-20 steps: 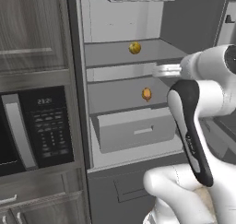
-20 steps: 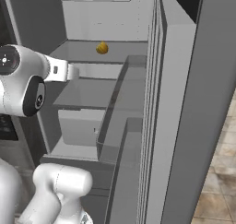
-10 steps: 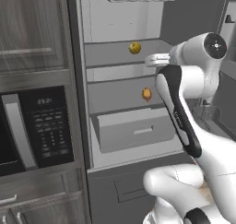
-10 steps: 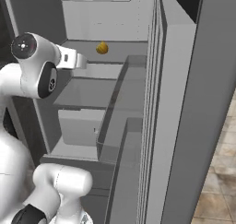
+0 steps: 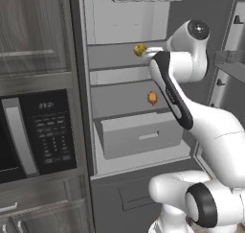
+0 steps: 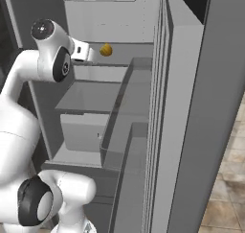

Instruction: Place one squash and one chicken drumstick in each tupperware on the nearby counter, to pack two identical lunches.

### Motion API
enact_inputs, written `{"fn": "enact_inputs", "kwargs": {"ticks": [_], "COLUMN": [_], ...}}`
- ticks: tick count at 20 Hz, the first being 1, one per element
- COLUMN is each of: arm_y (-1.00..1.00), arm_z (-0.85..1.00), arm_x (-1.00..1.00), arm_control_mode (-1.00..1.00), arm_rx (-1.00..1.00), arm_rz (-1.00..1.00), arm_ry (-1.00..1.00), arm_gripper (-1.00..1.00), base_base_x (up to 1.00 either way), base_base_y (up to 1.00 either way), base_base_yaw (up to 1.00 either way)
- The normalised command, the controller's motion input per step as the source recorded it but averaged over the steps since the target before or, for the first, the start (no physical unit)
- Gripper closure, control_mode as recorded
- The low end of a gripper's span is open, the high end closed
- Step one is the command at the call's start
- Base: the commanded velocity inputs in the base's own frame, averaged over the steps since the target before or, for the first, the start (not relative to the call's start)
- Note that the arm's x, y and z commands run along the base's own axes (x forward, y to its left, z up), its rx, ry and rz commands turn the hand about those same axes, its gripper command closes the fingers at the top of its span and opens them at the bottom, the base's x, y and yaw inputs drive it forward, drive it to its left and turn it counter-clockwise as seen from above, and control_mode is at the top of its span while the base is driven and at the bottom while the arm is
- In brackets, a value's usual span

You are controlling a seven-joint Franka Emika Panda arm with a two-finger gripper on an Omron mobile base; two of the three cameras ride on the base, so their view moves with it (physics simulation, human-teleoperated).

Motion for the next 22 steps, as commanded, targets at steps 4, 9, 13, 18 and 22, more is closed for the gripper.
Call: {"fn": "enact_inputs", "kwargs": {"ticks": [4, 9, 13, 18, 22], "arm_y": [-0.04, -0.01, 0.00, -0.01, -0.03], "arm_z": [0.00, 0.00, -0.06, -0.36, -0.09], "arm_x": [0.61, 0.38, 0.32, 0.39, 0.28], "arm_control_mode": [-1.00, -1.00, -1.00, -1.00, -1.00], "arm_rx": [0.00, 0.00, 0.00, 0.00, 0.00], "arm_rz": [-0.02, 0.00, 0.00, 0.00, 0.00], "arm_ry": [0.10, -0.10, -0.15, -0.16, -0.05], "arm_gripper": [-1.00, -1.00, -1.00, -1.00, -1.00], "base_base_x": [0.00, 0.00, 0.00, 0.00, 0.00], "base_base_y": [0.00, 0.00, 0.00, 0.00, 0.00], "base_base_yaw": [0.00, 0.00, 0.00, 0.00, 0.00]}}
